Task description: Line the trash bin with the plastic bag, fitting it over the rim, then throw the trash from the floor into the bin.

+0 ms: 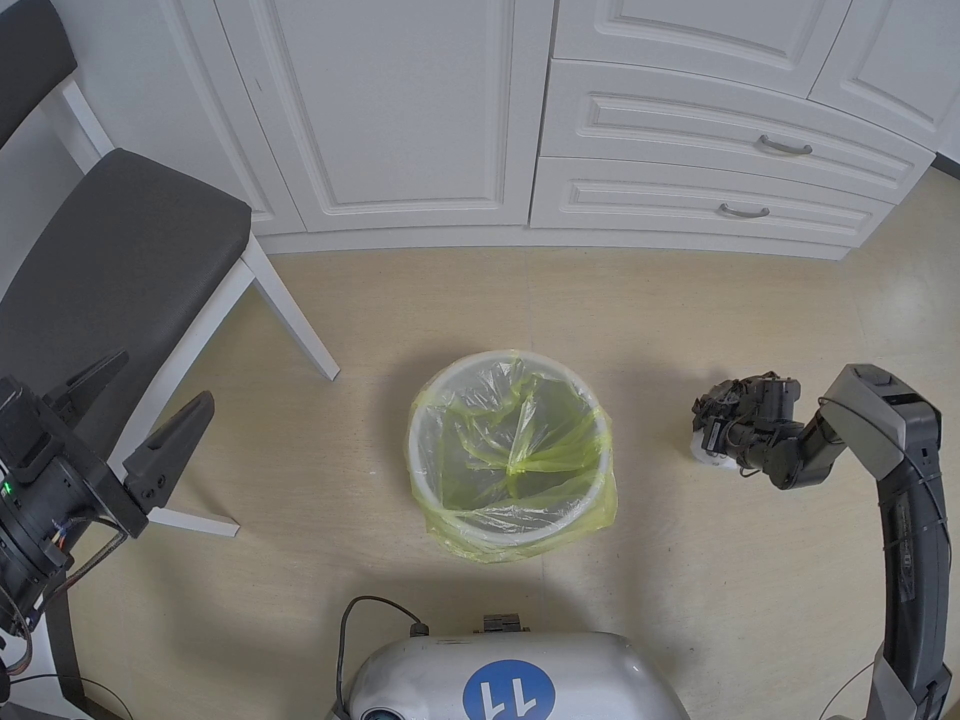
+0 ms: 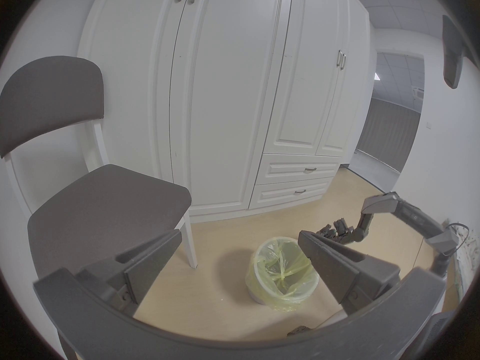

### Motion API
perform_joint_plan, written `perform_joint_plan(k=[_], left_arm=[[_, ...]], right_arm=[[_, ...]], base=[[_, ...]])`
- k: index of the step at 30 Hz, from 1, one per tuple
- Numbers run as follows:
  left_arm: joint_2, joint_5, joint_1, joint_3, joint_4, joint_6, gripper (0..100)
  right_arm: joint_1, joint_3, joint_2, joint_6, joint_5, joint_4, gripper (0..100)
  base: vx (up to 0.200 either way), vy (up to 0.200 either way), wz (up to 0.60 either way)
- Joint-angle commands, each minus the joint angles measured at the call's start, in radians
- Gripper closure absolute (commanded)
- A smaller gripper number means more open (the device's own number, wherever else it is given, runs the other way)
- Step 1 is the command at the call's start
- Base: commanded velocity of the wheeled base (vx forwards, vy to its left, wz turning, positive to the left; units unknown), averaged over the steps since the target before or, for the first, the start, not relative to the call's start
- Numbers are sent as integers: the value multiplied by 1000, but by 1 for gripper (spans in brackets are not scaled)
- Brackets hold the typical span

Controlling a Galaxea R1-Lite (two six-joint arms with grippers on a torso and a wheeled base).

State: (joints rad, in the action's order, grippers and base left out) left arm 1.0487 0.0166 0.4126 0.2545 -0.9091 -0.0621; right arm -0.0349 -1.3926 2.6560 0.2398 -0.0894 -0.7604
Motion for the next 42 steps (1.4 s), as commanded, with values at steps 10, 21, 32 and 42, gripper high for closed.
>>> perform_joint_plan(k=[10,21,32,42], left_arm=[[4,2,-150,22,-2,-61,0],[-61,0,-232,49,-2,-100,0],[-78,3,-232,51,-1,-139,0],[-78,3,-233,51,-1,-140,0]], right_arm=[[156,394,-617,13,5,-178,100],[429,701,-884,-34,13,-623,100],[728,853,-789,-169,120,-810,100],[779,799,-585,-169,123,-810,100]], base=[[0,0,0],[0,0,0],[0,0,0],[0,0,0]])
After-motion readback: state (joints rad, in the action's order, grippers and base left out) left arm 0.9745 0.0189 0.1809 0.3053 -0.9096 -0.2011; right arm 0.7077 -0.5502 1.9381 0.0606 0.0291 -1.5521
